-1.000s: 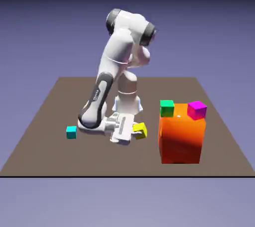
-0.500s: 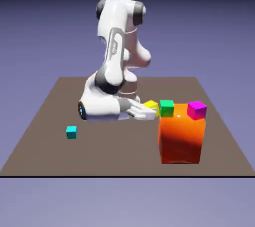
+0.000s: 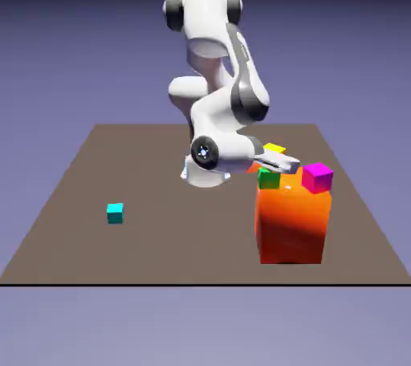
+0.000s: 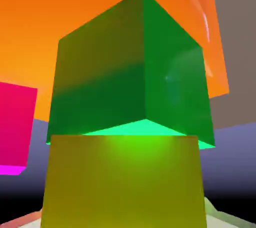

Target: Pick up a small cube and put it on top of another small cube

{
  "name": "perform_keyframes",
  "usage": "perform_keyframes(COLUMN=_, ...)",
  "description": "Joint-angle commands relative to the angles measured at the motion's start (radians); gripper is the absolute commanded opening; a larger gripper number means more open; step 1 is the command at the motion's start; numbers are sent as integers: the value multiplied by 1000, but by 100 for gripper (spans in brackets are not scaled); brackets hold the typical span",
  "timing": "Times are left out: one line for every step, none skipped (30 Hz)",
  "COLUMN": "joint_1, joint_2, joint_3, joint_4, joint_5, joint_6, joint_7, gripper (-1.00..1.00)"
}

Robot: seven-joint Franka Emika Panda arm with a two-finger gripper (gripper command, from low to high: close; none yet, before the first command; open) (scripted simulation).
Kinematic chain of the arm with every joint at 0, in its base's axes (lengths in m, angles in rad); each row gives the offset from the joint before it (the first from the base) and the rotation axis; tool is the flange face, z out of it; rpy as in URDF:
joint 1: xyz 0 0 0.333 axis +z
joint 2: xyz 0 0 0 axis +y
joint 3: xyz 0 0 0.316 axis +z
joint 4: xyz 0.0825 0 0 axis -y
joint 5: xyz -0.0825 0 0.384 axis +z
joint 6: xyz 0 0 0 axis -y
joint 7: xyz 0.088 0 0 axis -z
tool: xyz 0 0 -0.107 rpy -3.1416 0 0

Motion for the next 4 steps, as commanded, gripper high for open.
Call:
perform_keyframes(joint_1=-7, joint_2=10, joint_3=-5, joint_4=36, joint_5=-5, joint_6=-27, joint_7=10, gripper=100)
perform_keyframes(joint_1=-15, joint_2=21, joint_3=-10, joint_4=72, joint_5=-10, joint_6=-54, joint_7=20, gripper=100)
perform_keyframes(joint_1=-22, joint_2=31, joint_3=-15, joint_4=109, joint_5=-15, joint_6=-80, joint_7=29, gripper=100)
perform_keyframes(joint_1=-28, joint_2=39, joint_3=-19, joint_4=137, joint_5=-19, joint_6=-101, joint_7=37, gripper=100)
